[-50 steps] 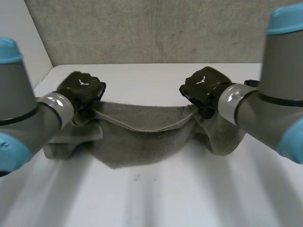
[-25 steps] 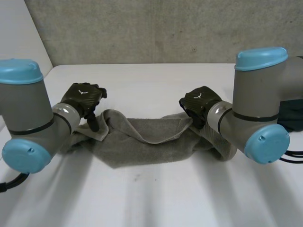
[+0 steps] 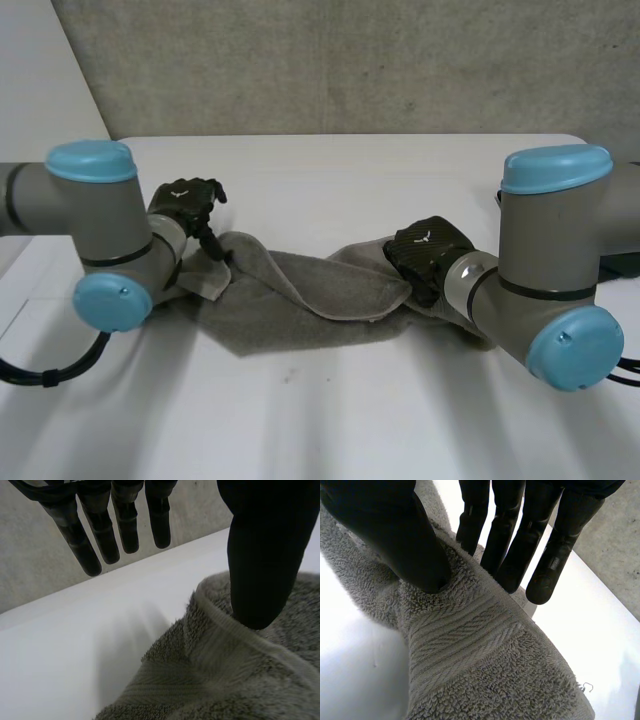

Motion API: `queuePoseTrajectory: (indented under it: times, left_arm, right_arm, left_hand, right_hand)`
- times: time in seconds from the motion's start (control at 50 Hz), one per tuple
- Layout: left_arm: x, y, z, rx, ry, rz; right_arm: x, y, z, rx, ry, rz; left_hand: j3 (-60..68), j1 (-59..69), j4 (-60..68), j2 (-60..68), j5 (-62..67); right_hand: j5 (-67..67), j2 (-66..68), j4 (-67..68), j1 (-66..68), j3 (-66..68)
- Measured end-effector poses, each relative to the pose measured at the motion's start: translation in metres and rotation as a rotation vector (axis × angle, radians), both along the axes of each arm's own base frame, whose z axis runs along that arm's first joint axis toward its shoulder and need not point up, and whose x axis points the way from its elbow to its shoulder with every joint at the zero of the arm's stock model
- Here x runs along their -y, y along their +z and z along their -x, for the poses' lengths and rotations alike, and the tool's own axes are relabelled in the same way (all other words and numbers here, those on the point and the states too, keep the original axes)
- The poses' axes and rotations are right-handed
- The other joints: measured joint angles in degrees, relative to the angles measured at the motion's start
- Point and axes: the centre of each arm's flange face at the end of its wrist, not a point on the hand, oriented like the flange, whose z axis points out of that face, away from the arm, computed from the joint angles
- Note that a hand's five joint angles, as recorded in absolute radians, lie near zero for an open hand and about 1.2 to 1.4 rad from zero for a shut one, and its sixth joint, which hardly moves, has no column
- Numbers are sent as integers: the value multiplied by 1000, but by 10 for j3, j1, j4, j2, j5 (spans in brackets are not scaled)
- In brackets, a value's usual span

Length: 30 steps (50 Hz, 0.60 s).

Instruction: Fold the laundry.

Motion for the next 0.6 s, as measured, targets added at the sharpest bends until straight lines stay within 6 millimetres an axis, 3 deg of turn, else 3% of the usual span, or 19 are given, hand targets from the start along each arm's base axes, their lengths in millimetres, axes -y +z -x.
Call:
queuePoseTrajectory:
  times: [0.24, 0.3, 0.32, 0.36, 0.38, 0.4, 0.48, 0.6]
  left_arm:
    - [16, -31, 11, -5, -3, -53]
    - [17, -37, 12, -10, -1, -72]
    - [17, -38, 12, -11, -1, -77]
    - [18, -39, 13, -12, -1, -82]
    - [17, -38, 13, -11, -2, -83]
    - [17, -37, 13, -11, -2, -82]
    - [14, -22, 11, -4, -7, -70]
    - [-4, 26, 1, 9, -15, -37]
  right_arm:
    - [-7, -6, 8, -4, -5, -12]
    - [-6, -9, 11, -7, -12, -19]
    - [-5, -9, 12, -7, -14, -20]
    - [-4, -9, 13, -6, -18, -20]
    - [-2, -9, 14, -5, -21, -19]
    - [-2, -9, 14, -5, -22, -18]
    - [5, -3, 17, 1, -38, -1]
    - [13, 11, 20, 18, -55, 27]
  left_hand:
    - [35, 39, 37, 37, 36]
    - [121, 138, 123, 132, 119]
    - [222, 253, 224, 236, 216]
    - [269, 306, 272, 283, 263]
    - [415, 413, 416, 419, 400]
    - [415, 413, 416, 419, 400]
    - [445, 413, 451, 445, 413]
    - [445, 413, 451, 449, 413]
  right_hand:
    - [0, 0, 0, 0, 0]
    - [0, 0, 0, 0, 0]
    - [0, 0, 0, 0, 0]
    - [0, 0, 0, 0, 0]
    - [0, 0, 0, 0, 0]
    - [0, 0, 0, 0, 0]
    - [0, 0, 0, 0, 0]
    - [0, 0, 0, 0, 0]
